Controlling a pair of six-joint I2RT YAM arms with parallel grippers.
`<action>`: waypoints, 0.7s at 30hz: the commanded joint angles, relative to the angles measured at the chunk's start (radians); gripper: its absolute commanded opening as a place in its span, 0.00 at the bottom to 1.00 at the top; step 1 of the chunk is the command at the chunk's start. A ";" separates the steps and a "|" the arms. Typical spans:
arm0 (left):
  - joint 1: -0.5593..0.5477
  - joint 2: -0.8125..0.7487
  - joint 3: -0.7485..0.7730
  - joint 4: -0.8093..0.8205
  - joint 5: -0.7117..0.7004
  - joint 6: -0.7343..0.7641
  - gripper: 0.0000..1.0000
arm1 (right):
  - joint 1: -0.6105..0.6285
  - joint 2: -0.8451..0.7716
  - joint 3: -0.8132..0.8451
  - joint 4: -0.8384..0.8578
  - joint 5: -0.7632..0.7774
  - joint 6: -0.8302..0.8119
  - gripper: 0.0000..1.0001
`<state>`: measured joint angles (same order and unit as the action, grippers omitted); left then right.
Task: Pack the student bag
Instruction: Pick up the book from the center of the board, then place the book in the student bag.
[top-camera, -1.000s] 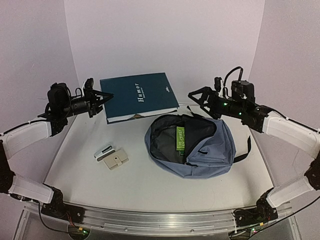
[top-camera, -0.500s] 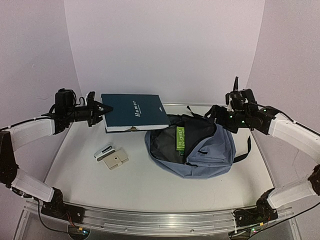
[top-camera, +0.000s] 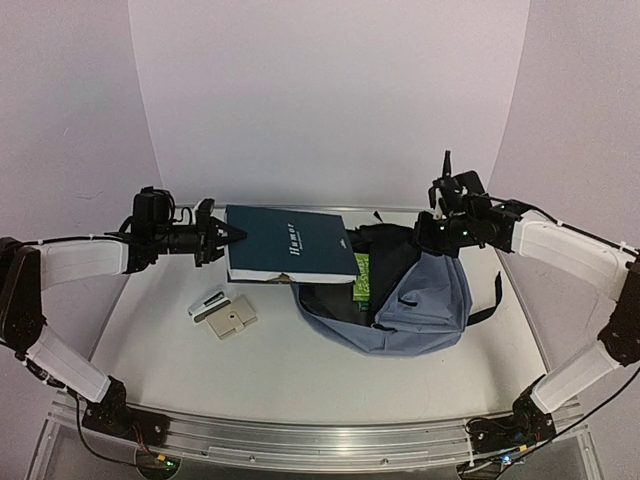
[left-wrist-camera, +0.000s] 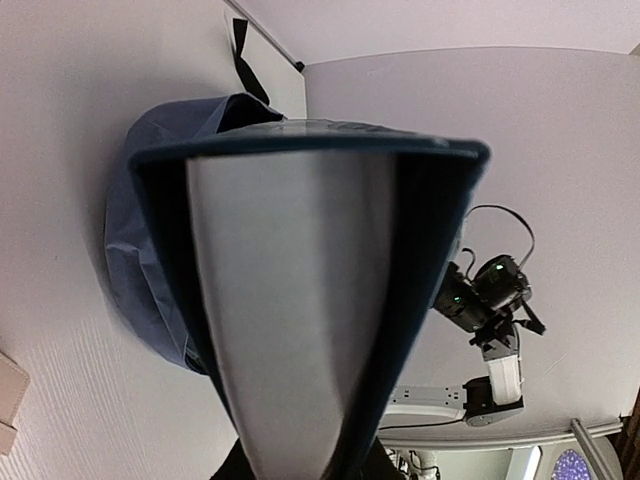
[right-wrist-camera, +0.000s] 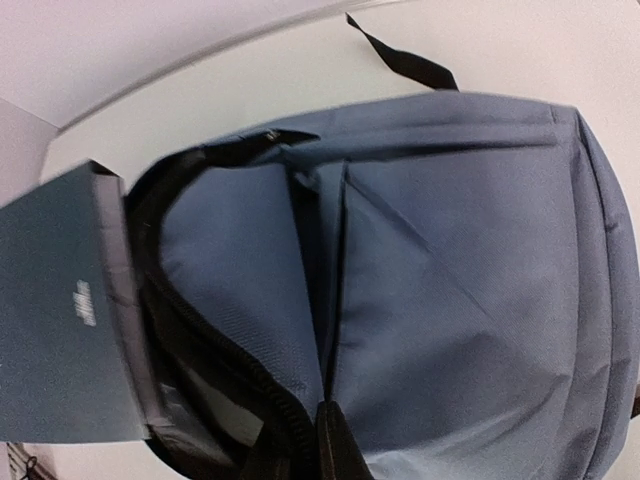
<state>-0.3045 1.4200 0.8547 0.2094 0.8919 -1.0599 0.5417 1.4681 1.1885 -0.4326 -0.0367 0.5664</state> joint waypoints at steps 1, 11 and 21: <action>-0.034 0.061 0.014 0.133 0.033 -0.030 0.18 | 0.016 -0.064 0.096 0.045 -0.050 -0.010 0.04; -0.115 0.220 0.100 0.238 0.045 -0.073 0.18 | 0.096 -0.074 0.176 0.054 -0.083 -0.011 0.00; -0.231 0.419 0.268 0.269 -0.020 -0.076 0.14 | 0.146 -0.022 0.227 0.118 -0.097 -0.018 0.00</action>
<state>-0.4882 1.7891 1.0161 0.3961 0.8960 -1.1358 0.6649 1.4313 1.3491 -0.4184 -0.1129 0.5632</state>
